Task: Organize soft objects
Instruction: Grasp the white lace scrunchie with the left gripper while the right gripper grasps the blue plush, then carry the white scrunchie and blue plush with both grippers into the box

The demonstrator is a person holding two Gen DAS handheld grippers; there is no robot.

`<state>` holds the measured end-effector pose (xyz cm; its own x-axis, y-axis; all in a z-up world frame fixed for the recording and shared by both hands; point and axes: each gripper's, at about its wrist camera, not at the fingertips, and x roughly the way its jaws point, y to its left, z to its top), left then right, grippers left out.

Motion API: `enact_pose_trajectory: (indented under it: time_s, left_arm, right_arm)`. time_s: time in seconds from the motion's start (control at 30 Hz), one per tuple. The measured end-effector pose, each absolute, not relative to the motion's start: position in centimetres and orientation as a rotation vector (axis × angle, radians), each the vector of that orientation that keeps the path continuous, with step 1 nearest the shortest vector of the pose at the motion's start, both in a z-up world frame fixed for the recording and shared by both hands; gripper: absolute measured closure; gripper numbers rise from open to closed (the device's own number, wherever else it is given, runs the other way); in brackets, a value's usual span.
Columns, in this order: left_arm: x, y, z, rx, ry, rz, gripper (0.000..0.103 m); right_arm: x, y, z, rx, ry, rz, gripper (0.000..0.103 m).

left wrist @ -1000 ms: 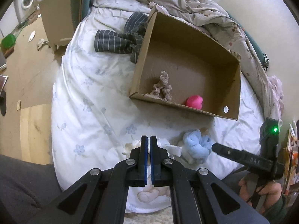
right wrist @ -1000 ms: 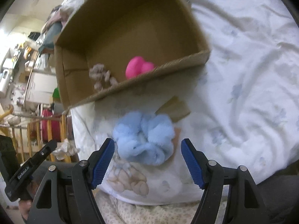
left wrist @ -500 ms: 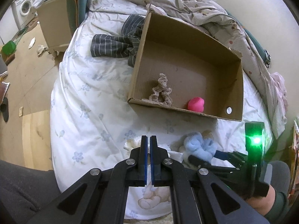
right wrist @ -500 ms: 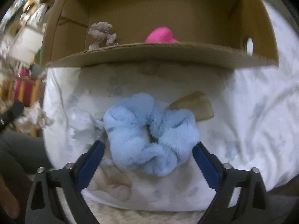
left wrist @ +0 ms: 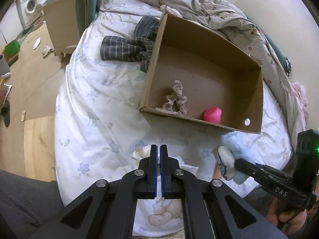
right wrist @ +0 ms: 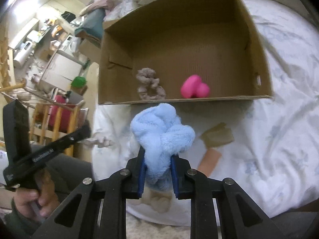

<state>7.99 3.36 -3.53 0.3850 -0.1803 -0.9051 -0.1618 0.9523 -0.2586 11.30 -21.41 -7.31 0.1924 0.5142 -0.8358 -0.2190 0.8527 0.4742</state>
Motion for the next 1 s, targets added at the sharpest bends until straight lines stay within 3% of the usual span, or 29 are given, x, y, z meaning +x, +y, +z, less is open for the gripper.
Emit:
enact_pose_trajectory:
  time_s: [0.27, 0.73, 1.0]
  left_arm:
    - [7.5, 3.6, -2.7, -0.328, 1.151, -0.010, 0.100]
    - [10.3, 3.1, 5.2, -0.253, 1.017, -0.095, 0.100]
    - [14.4, 1.2, 5.2, -0.183, 0.931, -0.119, 0.100]
  right_arm:
    - [11.2, -21.9, -5.9, 0.348, 1.226, 0.576, 0.080]
    - [12.8, -25.3, 1.4, 0.261, 1.043, 0.563, 0.080]
    - [15.9, -26.5, 0.9, 0.228, 0.985, 0.486, 0.080]
